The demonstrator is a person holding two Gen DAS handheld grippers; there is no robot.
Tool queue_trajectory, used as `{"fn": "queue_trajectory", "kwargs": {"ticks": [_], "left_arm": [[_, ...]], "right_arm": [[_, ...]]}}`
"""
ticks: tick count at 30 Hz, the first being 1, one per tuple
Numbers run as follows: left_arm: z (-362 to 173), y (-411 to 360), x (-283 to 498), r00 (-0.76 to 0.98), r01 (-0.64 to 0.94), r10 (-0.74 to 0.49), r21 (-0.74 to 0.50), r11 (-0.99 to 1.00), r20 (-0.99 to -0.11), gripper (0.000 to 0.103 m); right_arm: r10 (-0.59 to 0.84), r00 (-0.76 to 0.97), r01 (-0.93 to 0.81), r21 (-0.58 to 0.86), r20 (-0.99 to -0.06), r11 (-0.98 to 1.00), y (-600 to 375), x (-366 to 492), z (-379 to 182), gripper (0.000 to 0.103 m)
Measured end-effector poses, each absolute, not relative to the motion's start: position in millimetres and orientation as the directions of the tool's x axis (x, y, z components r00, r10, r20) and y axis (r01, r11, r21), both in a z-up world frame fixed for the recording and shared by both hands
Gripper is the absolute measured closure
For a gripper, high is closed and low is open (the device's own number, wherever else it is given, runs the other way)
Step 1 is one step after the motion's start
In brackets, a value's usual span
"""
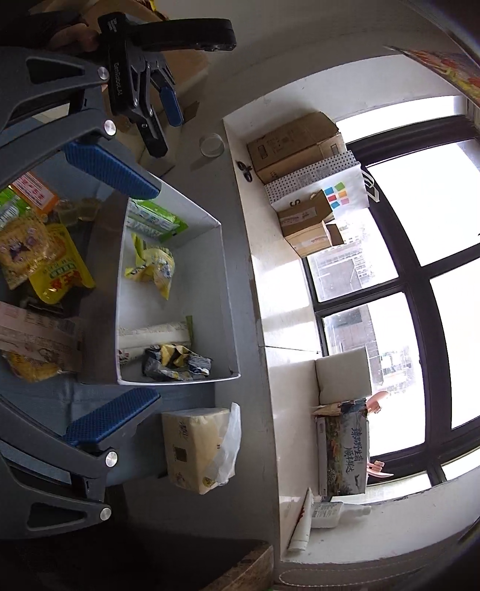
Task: Organize snacks
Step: 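Open both grippers and withdraw them from the box, then grasp the yellow cracker bag with the right gripper while the left grasps the green-white pack, both into box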
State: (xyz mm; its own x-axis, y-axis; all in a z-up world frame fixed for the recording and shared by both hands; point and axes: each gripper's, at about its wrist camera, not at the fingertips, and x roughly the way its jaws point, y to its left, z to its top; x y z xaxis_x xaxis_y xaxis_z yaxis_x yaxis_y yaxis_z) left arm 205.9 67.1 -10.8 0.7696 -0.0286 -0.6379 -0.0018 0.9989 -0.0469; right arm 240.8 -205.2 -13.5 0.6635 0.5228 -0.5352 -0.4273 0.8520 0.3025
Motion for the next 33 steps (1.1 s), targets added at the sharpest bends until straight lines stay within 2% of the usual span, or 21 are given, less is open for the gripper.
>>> {"fn": "queue_trajectory", "kwargs": {"ticks": [2, 7, 11, 15, 20, 23, 33], "left_arm": [[-11, 67, 177, 0.777, -0.003, -0.032, -0.055, 0.998, -0.629, 0.0], [-27, 66, 120, 0.766, -0.02, -0.024, -0.062, 0.998, -0.642, 0.0], [-48, 72, 97, 0.735, -0.039, -0.051, -0.117, 0.992, -0.676, 0.0], [-55, 77, 86, 0.729, -0.046, -0.058, -0.133, 0.99, -0.682, 0.0], [-55, 84, 77, 0.741, -0.062, -0.047, -0.137, 0.989, -0.67, 0.0], [-56, 87, 72, 0.739, -0.07, -0.027, -0.117, 0.991, -0.673, 0.0], [-72, 98, 58, 0.711, -0.107, 0.028, -0.069, 0.992, -0.703, 0.0]], "right_arm": [[0.531, 0.635, -0.44, 0.302, -0.561, 0.846, -206, 219, -16, 0.0], [0.477, 0.685, -0.415, 0.242, -0.551, 0.877, -210, 161, -34, 0.0], [0.49, 0.651, -0.399, 0.289, -0.579, 0.87, -209, 140, -66, 0.0], [0.469, 0.587, -0.419, 0.249, -0.659, 0.873, -192, 140, -94, 0.0], [0.462, 0.537, -0.485, 0.191, -0.706, 0.854, -159, 150, -118, 0.0], [0.408, 0.536, -0.514, 0.098, -0.739, 0.852, -132, 163, -128, 0.0], [0.301, 0.484, -0.569, -0.034, -0.822, 0.822, -80, 188, -173, 0.0]]}}
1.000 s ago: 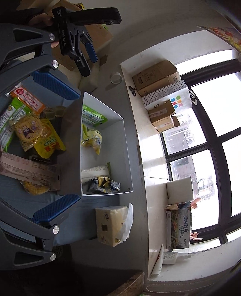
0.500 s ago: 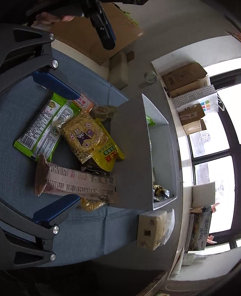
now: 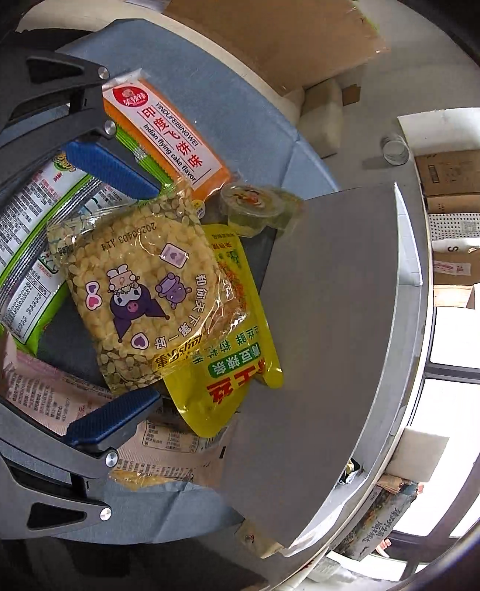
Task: Organize snacks
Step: 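Grasp the yellow cracker bag with the right gripper while the left grasps the green-white pack, both into box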
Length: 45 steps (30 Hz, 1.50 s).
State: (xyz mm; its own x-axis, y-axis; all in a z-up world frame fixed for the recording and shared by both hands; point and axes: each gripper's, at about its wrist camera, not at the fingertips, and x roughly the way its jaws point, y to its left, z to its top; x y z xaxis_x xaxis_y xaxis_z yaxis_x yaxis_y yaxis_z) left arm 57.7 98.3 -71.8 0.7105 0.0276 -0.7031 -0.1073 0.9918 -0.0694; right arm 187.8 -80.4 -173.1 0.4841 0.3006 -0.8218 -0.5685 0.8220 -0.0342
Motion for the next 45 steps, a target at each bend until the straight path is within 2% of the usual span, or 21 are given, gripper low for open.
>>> {"fn": "queue_trajectory", "kwargs": {"ticks": [4, 6, 9, 15, 19, 23, 25, 29, 32, 38, 41, 45], "left_arm": [[-77, 101, 59, 0.702, -0.112, 0.026, -0.074, 0.991, -0.712, 0.0], [-79, 101, 59, 0.699, -0.108, 0.023, -0.074, 0.991, -0.714, 0.0], [-81, 97, 60, 0.699, -0.094, 0.017, -0.069, 0.993, -0.715, 0.0], [-82, 86, 66, 0.695, -0.045, -0.012, -0.059, 0.997, -0.719, 0.0], [-88, 62, 77, 0.674, 0.092, -0.082, -0.027, 0.995, -0.734, 0.0], [-102, 22, 91, 0.63, 0.319, -0.18, 0.04, 0.947, -0.755, 0.0], [-111, -1, 98, 0.582, 0.459, -0.242, 0.068, 0.886, -0.776, 0.0], [-132, -41, 112, 0.496, 0.672, -0.277, 0.162, 0.723, -0.823, 0.0], [-144, -64, 118, 0.415, 0.787, -0.305, 0.17, 0.593, -0.857, 0.0], [-170, -92, 130, 0.269, 0.908, -0.269, 0.151, 0.39, -0.925, 0.0], [-179, -96, 130, 0.241, 0.926, -0.258, 0.143, 0.35, -0.936, 0.0], [-189, -95, 136, 0.159, 0.937, -0.282, 0.056, 0.344, -0.946, 0.005]], "right_arm": [[0.282, 0.505, -0.572, -0.071, -0.816, 0.818, -79, 186, -174, 0.003], [0.28, 0.51, -0.571, -0.077, -0.813, 0.818, -79, 183, -173, 0.013], [0.294, 0.509, -0.562, -0.054, -0.809, 0.825, -88, 180, -169, 0.022], [0.363, 0.528, -0.549, 0.018, -0.768, 0.836, -113, 173, -140, 0.023], [0.417, 0.551, -0.535, 0.077, -0.723, 0.841, -139, 160, -114, 0.023], [0.43, 0.582, -0.511, 0.101, -0.69, 0.854, -171, 147, -90, 0.023], [0.426, 0.597, -0.497, 0.103, -0.68, 0.862, -183, 141, -80, 0.023], [0.408, 0.618, -0.454, 0.118, -0.672, 0.883, -215, 128, -71, 0.023], [0.4, 0.624, -0.428, 0.135, -0.671, 0.894, -236, 121, -66, 0.023], [0.377, 0.64, -0.372, 0.16, -0.67, 0.914, -268, 99, -65, 0.023], [0.367, 0.643, -0.344, 0.174, -0.672, 0.923, -282, 90, -64, 0.023], [0.353, 0.643, -0.308, 0.192, -0.68, 0.932, -295, 84, -67, 0.023]]}}
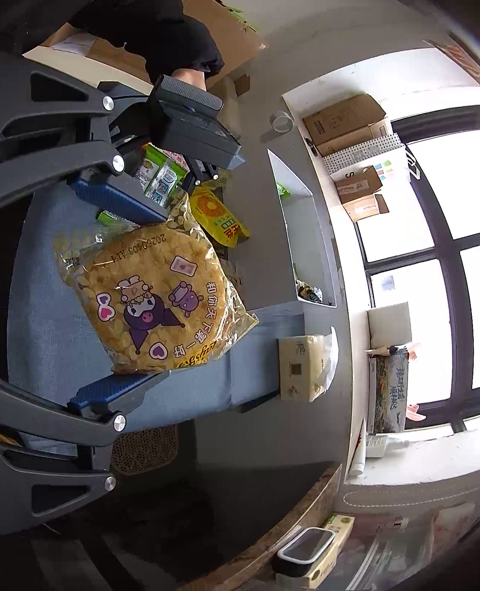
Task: Organize snacks
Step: 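Grasp the yellow cracker bag with the right gripper while the left grasps the green-white pack, both into box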
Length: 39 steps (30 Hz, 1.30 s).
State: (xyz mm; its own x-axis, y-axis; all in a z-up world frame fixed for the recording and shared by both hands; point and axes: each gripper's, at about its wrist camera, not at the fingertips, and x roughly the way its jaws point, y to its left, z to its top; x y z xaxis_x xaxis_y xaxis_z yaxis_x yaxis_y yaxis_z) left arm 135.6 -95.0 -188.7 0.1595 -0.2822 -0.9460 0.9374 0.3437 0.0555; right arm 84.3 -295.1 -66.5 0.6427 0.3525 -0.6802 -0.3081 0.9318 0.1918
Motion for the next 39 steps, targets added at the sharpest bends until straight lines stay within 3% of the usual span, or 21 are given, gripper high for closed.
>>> {"fn": "queue_trajectory", "kwargs": {"ticks": [2, 4, 9, 13, 15, 27, 39], "left_arm": [[-190, -92, 137, 0.137, 0.933, -0.295, 0.023, 0.36, -0.946, 0.005], [-186, -88, 143, 0.121, 0.934, -0.321, -0.002, 0.358, -0.939, 0.019], [-175, -77, 135, 0.176, 0.923, -0.329, 0.039, 0.383, -0.928, 0.023], [-154, -62, 121, 0.271, 0.887, -0.364, 0.084, 0.454, -0.891, 0.036], [-139, -52, 116, 0.341, 0.848, -0.368, 0.114, 0.517, -0.865, 0.036], [-92, 22, 100, 0.581, 0.526, -0.361, -0.002, 0.85, -0.73, 0.038], [-38, 47, 114, 0.758, 0.34, -0.276, -0.003, 0.94, -0.591, 0.04]], "right_arm": [[0.346, 0.64, -0.297, 0.195, -0.685, 0.935, -298, 85, -68, 0.023], [0.352, 0.636, -0.294, 0.205, -0.687, 0.933, -298, 86, -70, 0.023], [0.365, 0.629, -0.315, 0.205, -0.686, 0.927, -291, 88, -70, 0.023], [0.379, 0.627, -0.332, 0.207, -0.681, 0.92, -285, 86, -70, 0.023], [0.386, 0.623, -0.34, 0.21, -0.68, 0.917, -283, 86, -71, 0.023], [0.458, 0.579, -0.413, 0.242, -0.674, 0.878, -255, 106, -78, 0.023], [0.542, 0.569, -0.52, 0.241, -0.618, 0.82, -213, 154, -51, 0.023]]}}
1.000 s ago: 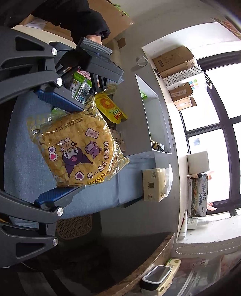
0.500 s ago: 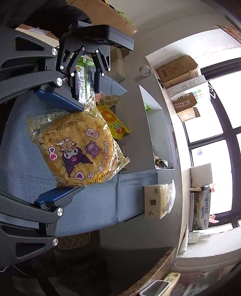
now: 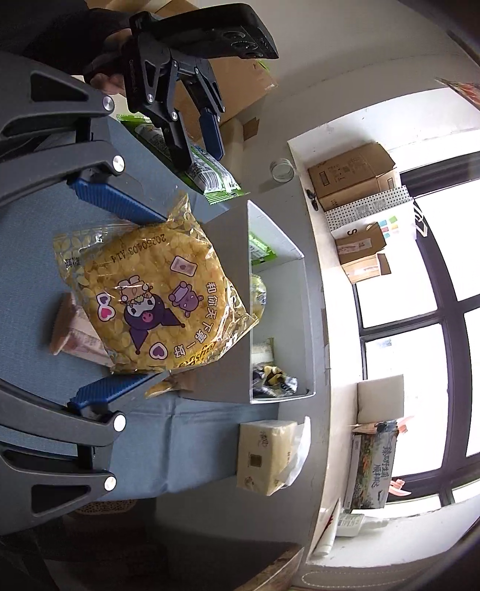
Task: Organize snacks
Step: 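Grasp the yellow cracker bag with the right gripper while the left grasps the green-white pack, both into box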
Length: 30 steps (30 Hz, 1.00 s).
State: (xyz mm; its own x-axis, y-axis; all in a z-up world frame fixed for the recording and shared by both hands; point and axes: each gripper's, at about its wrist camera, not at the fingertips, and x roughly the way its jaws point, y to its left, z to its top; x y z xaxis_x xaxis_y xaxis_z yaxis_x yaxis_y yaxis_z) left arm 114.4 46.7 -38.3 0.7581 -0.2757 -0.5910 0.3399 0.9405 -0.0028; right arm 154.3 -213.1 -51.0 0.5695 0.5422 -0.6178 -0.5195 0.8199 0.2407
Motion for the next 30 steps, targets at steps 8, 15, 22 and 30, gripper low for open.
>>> {"fn": "queue_trajectory", "kwargs": {"ticks": [8, 15, 22, 30], "left_arm": [[10, 53, 185, 0.826, 0.284, -0.223, 0.04, 0.958, -0.517, 0.04], [9, 51, 286, 0.826, 0.166, -0.109, 0.053, 0.985, -0.553, 0.04], [-31, 46, 343, 0.766, 0.114, -0.065, 0.036, 0.993, -0.639, 0.029], [-40, 59, 334, 0.766, 0.076, -0.057, 0.002, 0.997, -0.64, 0.0]], "right_arm": [[0.565, 0.613, -0.564, 0.194, -0.553, 0.803, -189, 212, -7, 0.023], [0.528, 0.609, -0.523, 0.202, -0.592, 0.828, -165, 299, -7, 0.023], [0.455, 0.531, -0.493, 0.176, -0.715, 0.852, -139, 370, -58, 0.02], [0.466, 0.574, -0.484, 0.18, -0.673, 0.856, -158, 364, -64, 0.0]]}}
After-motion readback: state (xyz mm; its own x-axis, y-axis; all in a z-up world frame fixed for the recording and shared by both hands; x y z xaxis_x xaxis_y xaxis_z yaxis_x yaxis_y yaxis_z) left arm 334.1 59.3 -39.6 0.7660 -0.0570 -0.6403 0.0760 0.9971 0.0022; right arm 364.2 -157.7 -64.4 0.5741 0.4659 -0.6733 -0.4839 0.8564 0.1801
